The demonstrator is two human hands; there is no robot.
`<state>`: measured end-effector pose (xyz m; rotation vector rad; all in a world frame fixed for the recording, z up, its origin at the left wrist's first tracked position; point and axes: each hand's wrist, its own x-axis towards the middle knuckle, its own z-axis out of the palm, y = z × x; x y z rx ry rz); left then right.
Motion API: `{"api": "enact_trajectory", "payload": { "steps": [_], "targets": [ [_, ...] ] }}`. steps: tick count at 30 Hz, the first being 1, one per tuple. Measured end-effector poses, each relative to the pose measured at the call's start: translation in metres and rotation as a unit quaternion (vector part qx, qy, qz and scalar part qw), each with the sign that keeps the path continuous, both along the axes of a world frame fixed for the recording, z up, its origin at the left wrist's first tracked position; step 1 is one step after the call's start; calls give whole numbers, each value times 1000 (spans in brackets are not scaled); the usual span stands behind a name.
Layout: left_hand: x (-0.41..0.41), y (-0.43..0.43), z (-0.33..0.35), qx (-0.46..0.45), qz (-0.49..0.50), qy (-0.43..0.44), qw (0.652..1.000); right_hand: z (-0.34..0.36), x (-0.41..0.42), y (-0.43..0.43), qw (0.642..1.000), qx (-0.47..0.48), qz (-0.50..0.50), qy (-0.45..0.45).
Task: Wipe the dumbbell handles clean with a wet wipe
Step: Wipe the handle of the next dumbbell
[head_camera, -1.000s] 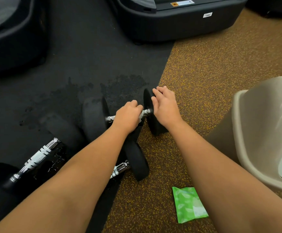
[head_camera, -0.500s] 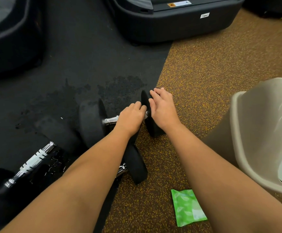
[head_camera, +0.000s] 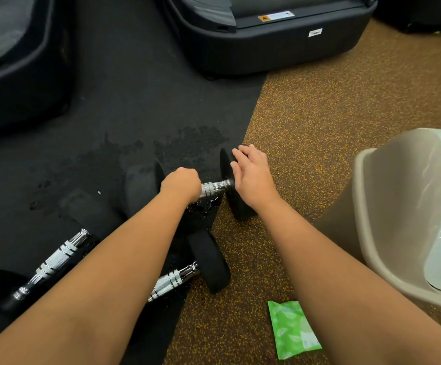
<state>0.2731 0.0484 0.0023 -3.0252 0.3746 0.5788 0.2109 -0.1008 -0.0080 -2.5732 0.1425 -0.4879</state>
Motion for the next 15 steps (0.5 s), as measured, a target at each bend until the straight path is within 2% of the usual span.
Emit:
{"api": "enact_trajectory", "payload": {
  "steps": [9, 15],
  "targets": [
    [6, -24, -7, -123, 36, 95, 987, 0, 0, 0, 1000, 2, 4, 6],
    [2, -39, -11, -181, 8, 106, 978, -1, -1, 0, 1000, -2, 2, 12]
  ]
}}
